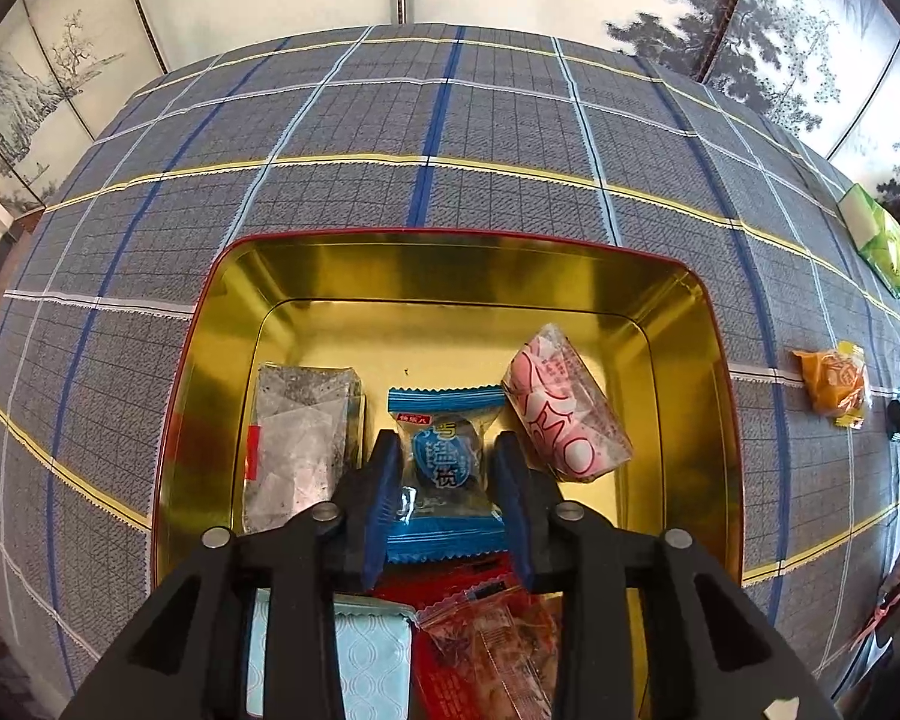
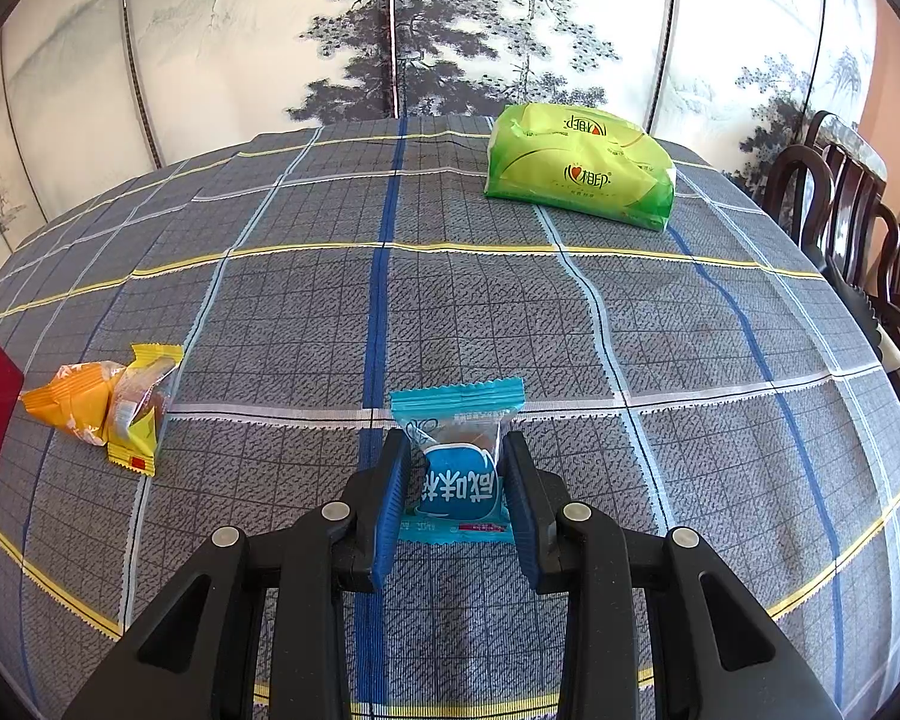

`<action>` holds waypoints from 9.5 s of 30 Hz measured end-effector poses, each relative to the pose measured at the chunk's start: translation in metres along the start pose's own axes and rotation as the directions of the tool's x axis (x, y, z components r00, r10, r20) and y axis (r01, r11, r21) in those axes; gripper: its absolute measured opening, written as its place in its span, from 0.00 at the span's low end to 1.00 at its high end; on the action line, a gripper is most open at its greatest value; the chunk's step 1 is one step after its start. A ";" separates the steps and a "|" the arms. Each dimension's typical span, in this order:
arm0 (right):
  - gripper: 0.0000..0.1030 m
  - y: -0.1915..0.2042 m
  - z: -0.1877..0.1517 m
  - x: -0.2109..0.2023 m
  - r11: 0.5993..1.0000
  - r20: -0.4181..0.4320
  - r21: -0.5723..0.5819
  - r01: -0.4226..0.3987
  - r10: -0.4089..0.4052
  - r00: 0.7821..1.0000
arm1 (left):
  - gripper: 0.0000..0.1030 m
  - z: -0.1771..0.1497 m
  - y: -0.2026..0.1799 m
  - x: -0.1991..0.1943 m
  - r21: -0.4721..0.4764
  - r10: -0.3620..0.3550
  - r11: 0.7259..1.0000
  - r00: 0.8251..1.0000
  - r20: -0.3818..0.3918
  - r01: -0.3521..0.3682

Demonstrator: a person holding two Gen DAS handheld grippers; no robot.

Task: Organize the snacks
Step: 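Carry the blue wrapped candy into the gold tin with the left tool, then open the left tool to drop the blue candy and lift away, then carry the blue-and-white candy into the gold tin and open the right tool, then grasp the yellow-and-clear nut packet with the right tool, then grasp the orange pastry bag with the left tool, then carry the orange pastry bag into the gold tin and open the left tool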

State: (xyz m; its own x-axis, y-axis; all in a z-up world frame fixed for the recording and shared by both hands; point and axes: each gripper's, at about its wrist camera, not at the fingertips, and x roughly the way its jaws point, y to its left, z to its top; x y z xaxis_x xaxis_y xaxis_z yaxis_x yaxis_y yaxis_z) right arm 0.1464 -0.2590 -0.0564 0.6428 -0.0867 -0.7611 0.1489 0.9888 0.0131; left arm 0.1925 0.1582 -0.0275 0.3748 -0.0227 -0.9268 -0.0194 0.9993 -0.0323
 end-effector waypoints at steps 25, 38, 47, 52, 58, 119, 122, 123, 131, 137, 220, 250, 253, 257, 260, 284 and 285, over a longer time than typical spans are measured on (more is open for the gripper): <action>0.32 0.001 0.000 0.000 1.000 0.000 0.000 0.001 -0.001 1.000 | 0.58 -0.038 -0.007 -0.081 0.038 0.046 0.998 0.984 0.171 -0.053; 0.31 0.002 0.001 0.000 1.000 -0.004 -0.004 0.013 -0.013 1.000 | 0.69 -0.079 0.006 -0.098 -0.001 0.102 0.995 0.979 0.179 -0.103; 0.27 0.006 0.008 -0.006 0.999 -0.015 -0.002 0.033 -0.033 0.999 | 0.74 -0.088 0.023 -0.102 -0.069 0.136 0.990 0.972 0.191 -0.125; 0.26 0.019 0.013 -0.020 1.000 0.006 -0.027 0.015 -0.015 1.000 | 0.75 -0.091 0.038 -0.103 -0.119 0.126 0.987 0.976 0.176 -0.105; 0.26 0.044 0.012 -0.039 0.997 0.008 -0.059 -0.056 0.056 0.998 | 0.75 -0.096 0.050 -0.109 -0.147 0.128 0.984 0.974 0.185 -0.101; 0.43 0.332 -0.008 -0.079 0.783 -0.148 -0.372 -0.498 0.480 0.865 | 0.78 -0.130 0.120 -0.122 -0.269 0.212 0.947 0.970 0.117 -0.175; 0.43 0.318 -0.001 -0.088 0.791 -0.115 -0.353 -0.500 0.493 0.862 | 0.78 -0.128 0.116 -0.122 -0.264 0.203 0.950 0.972 0.119 -0.166; 0.43 0.312 0.002 -0.091 0.797 -0.103 -0.345 -0.496 0.493 0.864 | 0.78 -0.127 0.113 -0.122 -0.259 0.202 0.952 0.972 0.121 -0.165; 0.43 0.227 0.025 -0.089 0.888 -0.016 -0.248 -0.386 0.395 0.919 | 0.78 -0.118 0.089 -0.121 -0.200 0.170 0.970 0.975 0.144 -0.139; 0.43 0.157 0.032 -0.067 0.950 -0.011 -0.169 -0.262 0.264 0.965 | 0.78 -0.107 0.063 -0.120 -0.140 0.140 0.983 0.977 0.161 -0.118; 0.28 -0.022 0.011 0.010 1.000 0.002 0.015 -0.007 0.007 1.000 | 0.55 0.014 -0.224 0.021 0.233 -0.158 0.964 0.982 0.106 0.130; 0.28 -0.021 0.011 0.010 1.000 0.001 0.011 -0.002 0.002 1.000 | 0.53 -0.049 -0.176 -0.072 0.197 -0.139 0.975 0.978 0.157 0.107; 0.28 -0.021 0.011 0.010 1.000 0.001 0.010 -0.002 0.002 1.000 | 0.53 -0.048 -0.164 -0.083 0.171 -0.140 0.979 0.975 0.170 0.111; 0.28 -0.021 0.011 0.010 1.000 0.001 0.010 -0.002 0.002 1.000 | 0.53 -0.046 -0.147 -0.098 0.145 -0.132 0.984 0.973 0.190 0.106; 0.28 -0.021 0.011 0.010 1.000 0.001 0.010 -0.001 0.001 1.000 | 0.53 -0.043 -0.131 -0.107 0.123 -0.115 0.988 0.972 0.206 0.091; 0.28 -0.021 0.011 0.010 1.000 0.001 0.008 0.001 -0.001 1.000 | 0.53 -0.018 -0.003 -0.067 -0.046 0.130 0.991 0.975 0.179 -0.123; 0.28 -0.021 0.011 0.010 1.000 0.001 0.008 0.002 -0.002 1.000 | 0.53 -0.017 0.001 -0.063 -0.053 0.143 0.989 0.974 0.177 -0.136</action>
State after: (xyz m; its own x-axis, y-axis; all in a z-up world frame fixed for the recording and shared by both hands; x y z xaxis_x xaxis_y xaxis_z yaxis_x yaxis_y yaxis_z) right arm 0.1578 -0.2815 -0.0566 0.6430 -0.0883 -0.7607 0.1558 0.9876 0.0170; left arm 0.1531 0.1596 0.0249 0.5258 0.1265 -0.8411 -0.1193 0.9901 0.0743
